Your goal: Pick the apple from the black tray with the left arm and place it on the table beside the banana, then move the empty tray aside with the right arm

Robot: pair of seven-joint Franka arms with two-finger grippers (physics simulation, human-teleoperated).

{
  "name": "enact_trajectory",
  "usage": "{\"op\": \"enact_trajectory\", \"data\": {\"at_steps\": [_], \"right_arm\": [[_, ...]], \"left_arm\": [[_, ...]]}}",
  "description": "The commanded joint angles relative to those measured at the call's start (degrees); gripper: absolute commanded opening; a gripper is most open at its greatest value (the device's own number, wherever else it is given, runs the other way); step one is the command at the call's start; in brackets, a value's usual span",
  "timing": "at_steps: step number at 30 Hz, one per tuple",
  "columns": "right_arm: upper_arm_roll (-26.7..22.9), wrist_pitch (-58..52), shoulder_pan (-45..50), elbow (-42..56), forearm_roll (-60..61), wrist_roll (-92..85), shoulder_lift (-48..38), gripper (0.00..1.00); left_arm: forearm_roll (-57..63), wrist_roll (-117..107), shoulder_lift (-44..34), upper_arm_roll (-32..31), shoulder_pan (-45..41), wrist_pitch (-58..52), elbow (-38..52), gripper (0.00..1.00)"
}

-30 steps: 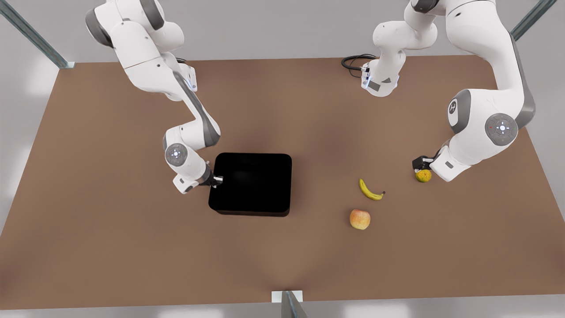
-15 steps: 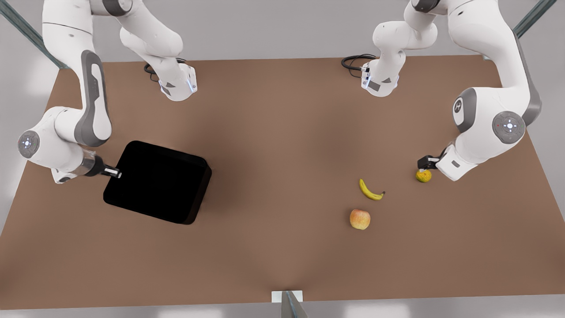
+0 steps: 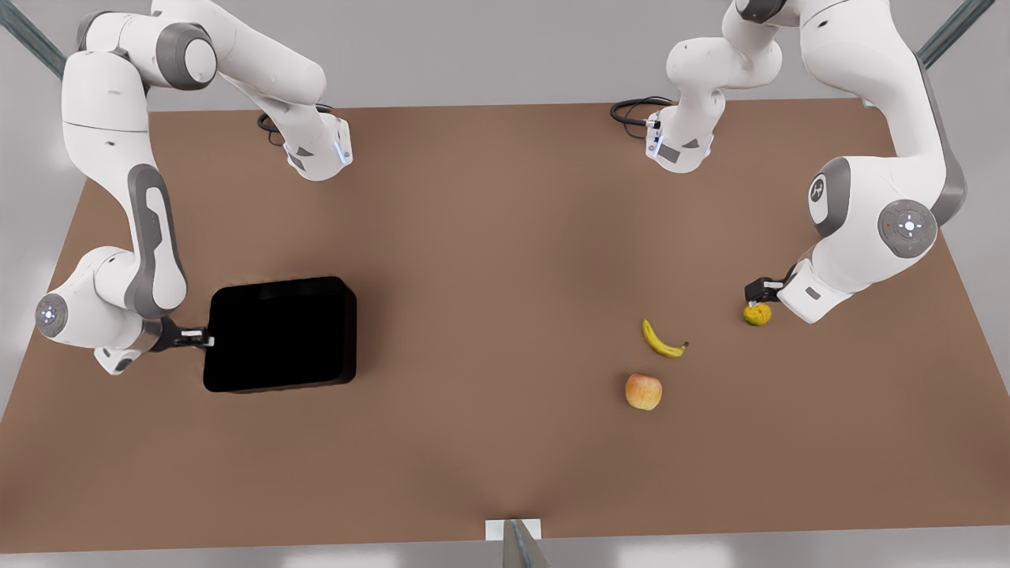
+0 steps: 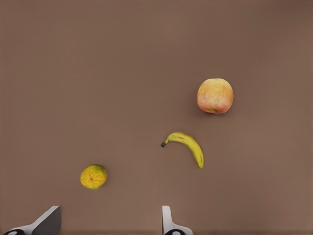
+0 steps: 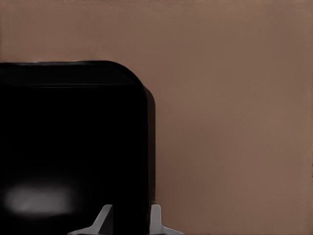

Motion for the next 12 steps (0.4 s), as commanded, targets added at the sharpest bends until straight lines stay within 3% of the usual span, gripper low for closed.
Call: {"op": "enact_trajectory", "data": {"at_steps": [1,3,5,8,12], "right_arm": [[0.1,1.1,0.1,0.2,0.2,-17.4,-0.4,1.00],[0.8,-11.0,4.7,2.4,0.2,-9.9,-7.2,1.00],[1.1,-29.1,15.6,13.3,-0.3,8.9,-11.7,1.00],[1.1,-30.0,26.3,16.7,-5.7,24.9,-10.9,1.00],[0.3,-29.9,24.8,16.7,-7.4,25.0,-10.5,1.00]], "left_arm": [[0.0,-0.5,-0.1,0.0,0.0,-0.1,0.0,1.00],[0.1,-0.5,0.0,0.0,0.0,-0.1,0.1,1.00],[-0.4,-0.5,0.4,-0.3,-0.1,-0.1,2.2,1.00],[0.2,-0.5,1.5,-0.4,-0.9,0.0,4.1,1.00],[-0.2,-0.5,1.5,-0.4,-0.9,0.2,4.1,1.00]]}}
